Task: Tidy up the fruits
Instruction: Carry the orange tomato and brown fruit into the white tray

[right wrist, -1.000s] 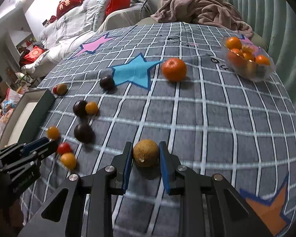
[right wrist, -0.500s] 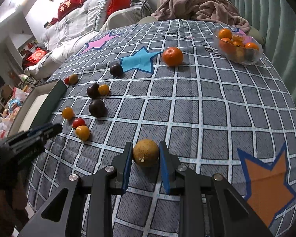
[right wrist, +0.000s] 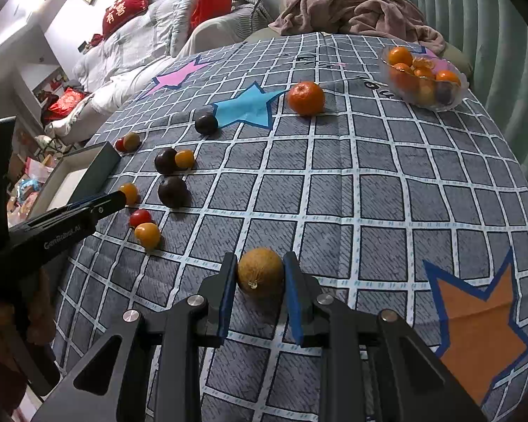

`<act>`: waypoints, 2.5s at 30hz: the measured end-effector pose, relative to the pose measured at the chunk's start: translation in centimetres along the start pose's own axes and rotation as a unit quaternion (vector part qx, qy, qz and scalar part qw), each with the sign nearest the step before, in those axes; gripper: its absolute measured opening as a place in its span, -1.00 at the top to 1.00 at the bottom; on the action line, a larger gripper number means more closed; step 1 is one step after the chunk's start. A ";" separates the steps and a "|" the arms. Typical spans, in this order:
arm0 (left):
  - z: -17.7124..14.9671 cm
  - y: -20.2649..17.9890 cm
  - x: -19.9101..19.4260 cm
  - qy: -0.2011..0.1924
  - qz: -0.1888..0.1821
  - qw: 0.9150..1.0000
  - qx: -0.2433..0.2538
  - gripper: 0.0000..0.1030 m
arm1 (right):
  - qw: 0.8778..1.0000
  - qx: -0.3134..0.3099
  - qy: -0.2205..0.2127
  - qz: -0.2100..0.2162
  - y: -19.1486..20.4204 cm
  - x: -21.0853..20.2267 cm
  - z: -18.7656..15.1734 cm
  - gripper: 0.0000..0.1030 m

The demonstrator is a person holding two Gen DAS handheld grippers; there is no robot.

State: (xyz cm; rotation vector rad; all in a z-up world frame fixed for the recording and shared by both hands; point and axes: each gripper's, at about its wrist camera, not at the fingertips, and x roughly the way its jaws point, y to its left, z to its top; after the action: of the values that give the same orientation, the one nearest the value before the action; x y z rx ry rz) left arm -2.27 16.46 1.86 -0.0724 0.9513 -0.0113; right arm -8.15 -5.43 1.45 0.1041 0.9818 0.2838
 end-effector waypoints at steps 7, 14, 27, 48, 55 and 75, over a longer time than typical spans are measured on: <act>0.4 0.0 0.1 -0.016 0.023 1.000 -0.005 -0.53 | 1.000 0.002 0.002 0.000 -0.2 0.1 -0.1 0.44; 0.8 -0.9 1.5 0.005 0.026 1.000 0.013 -0.06 | 1.000 0.002 0.000 0.001 -0.4 0.0 0.0 0.44; -0.2 -0.2 1.0 0.017 -0.013 1.000 0.006 0.54 | 1.000 -0.006 -0.010 0.003 0.9 -1.2 0.5 0.44; -2.5 2.1 -5.3 -0.008 -0.064 0.998 -0.019 0.54 | 0.999 -0.040 -0.024 0.012 5.2 -3.3 1.4 0.44; -2.3 4.5 -8.1 -0.033 -0.050 0.998 -0.024 0.54 | 0.998 -0.057 -0.022 0.030 8.2 -3.5 1.8 0.44; -8.1 15.5 -9.2 -0.010 0.048 0.995 -0.087 0.54 | 0.981 -0.162 0.032 0.100 22.7 0.4 0.3 0.44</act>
State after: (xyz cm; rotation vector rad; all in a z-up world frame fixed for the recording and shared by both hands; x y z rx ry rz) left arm -14.57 31.86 3.60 -0.1876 0.9325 0.1606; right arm -12.05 16.48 6.17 -0.1053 0.9774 0.6324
